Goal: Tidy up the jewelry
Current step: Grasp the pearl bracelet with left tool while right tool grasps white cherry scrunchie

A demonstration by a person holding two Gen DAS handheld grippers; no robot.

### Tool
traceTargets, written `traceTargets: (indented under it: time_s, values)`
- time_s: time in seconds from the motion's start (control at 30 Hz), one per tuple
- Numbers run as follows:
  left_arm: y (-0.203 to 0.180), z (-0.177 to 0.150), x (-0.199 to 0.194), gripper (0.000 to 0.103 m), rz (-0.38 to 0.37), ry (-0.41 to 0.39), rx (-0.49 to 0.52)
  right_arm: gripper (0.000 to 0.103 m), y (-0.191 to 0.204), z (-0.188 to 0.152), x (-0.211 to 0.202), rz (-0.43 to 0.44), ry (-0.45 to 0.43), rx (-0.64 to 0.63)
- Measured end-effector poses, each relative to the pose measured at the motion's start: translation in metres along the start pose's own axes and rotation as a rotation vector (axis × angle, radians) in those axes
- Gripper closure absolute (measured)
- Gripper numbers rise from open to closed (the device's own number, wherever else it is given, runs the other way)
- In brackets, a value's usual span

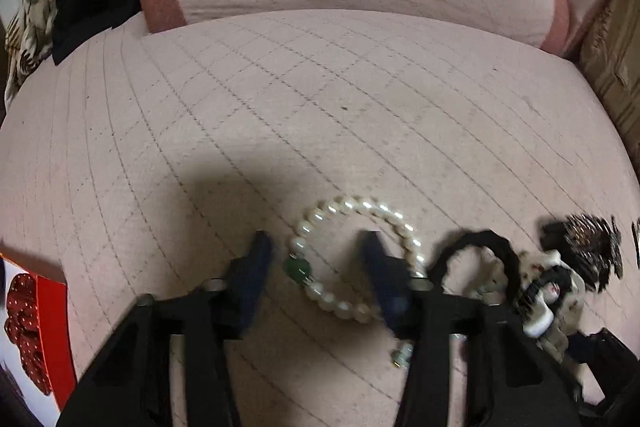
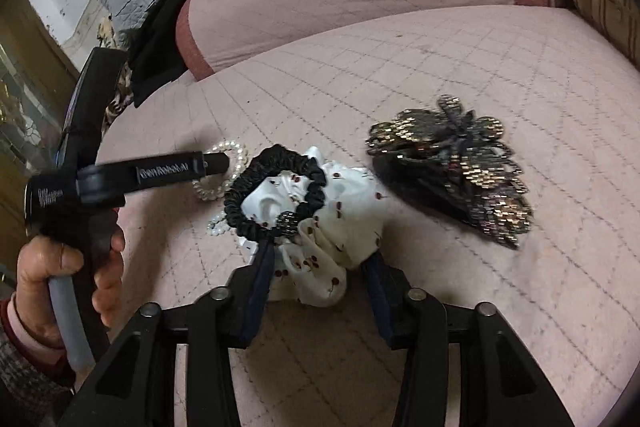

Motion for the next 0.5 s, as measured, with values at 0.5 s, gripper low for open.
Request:
traceTargets:
  time_s: [0.5]
  values:
    - [0.032, -0.084, -0.1, 0.092, -0.149, -0.026, -0.087, 0.091, 0.01, -0.03, -0.062, 0.216, 0.017, 0.101]
Point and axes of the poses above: each gripper's, at about its wrist camera, not at the fingertips, and x roughly the way its jaws point, y to its left, z to its top, the point moved 1 cm from there along x, roughly the way its jaws point, and after that the axes turned 1 degree about z, right-handed, at the moved point
